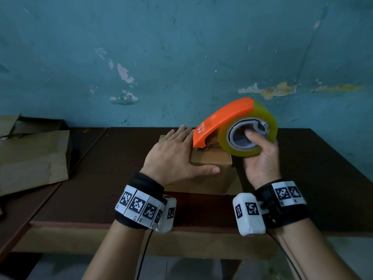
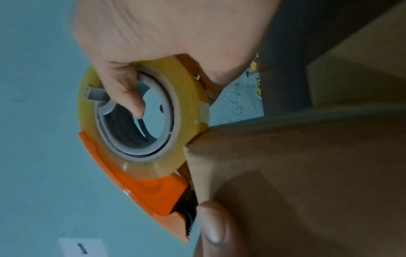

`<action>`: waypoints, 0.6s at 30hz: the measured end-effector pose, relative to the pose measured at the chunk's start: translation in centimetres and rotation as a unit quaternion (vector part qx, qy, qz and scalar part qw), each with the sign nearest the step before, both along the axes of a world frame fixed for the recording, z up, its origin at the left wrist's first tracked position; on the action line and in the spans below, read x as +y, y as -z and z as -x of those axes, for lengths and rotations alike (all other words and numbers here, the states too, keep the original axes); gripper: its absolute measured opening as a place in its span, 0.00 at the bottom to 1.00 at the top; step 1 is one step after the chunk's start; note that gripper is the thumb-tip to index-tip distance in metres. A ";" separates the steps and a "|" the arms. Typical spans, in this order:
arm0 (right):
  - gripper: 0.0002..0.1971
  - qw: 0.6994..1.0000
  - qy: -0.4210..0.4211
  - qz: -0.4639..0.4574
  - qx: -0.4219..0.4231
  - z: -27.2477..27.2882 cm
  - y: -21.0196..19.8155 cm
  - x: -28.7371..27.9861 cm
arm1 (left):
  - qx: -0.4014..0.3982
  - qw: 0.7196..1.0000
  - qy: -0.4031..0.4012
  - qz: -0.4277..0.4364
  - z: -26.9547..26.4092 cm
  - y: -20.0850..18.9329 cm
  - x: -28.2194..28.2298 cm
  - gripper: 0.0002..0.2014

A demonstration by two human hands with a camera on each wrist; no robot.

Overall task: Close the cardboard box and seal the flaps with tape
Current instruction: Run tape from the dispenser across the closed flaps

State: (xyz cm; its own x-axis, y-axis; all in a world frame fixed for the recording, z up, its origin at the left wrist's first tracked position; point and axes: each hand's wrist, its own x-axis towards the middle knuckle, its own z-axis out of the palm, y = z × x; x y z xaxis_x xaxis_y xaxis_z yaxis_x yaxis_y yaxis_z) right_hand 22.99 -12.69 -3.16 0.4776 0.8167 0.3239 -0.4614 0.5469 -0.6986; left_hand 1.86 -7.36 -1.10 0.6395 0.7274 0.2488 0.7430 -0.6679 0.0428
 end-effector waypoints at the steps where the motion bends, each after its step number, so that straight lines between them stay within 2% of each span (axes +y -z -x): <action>1: 0.15 1.000 -0.020 -0.001 0.013 0.2 0.3 -0.1 | -0.002 1.000 -0.001 0.001 0.0 -0.1 -0.1 0.62; 5: 0.18 0.998 -0.051 0.016 0.032 1.5 1.2 -0.4 | -0.003 1.000 -0.008 0.000 -0.1 -0.2 -0.3 0.62; 10: 0.15 0.994 -0.065 0.061 0.068 2.2 1.0 -0.1 | -0.002 1.000 -0.009 -0.001 -0.1 0.0 -0.1 0.63; 13: 0.19 0.991 -0.071 0.061 0.092 1.5 0.3 0.1 | -0.004 1.000 -0.016 0.006 0.0 0.1 0.2 0.66; 18: 0.22 0.993 -0.064 0.050 0.084 0.9 0.1 0.4 | -0.006 0.999 -0.030 0.022 0.1 -0.2 -0.1 0.65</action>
State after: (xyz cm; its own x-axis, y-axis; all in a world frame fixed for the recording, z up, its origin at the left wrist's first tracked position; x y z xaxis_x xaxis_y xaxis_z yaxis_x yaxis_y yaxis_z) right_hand 22.07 -12.26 -3.22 0.4074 0.8987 0.1621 -0.6379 0.4071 -0.6538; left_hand 1.78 -7.50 -0.87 0.5908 0.7751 0.2241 0.7814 -0.6188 0.0802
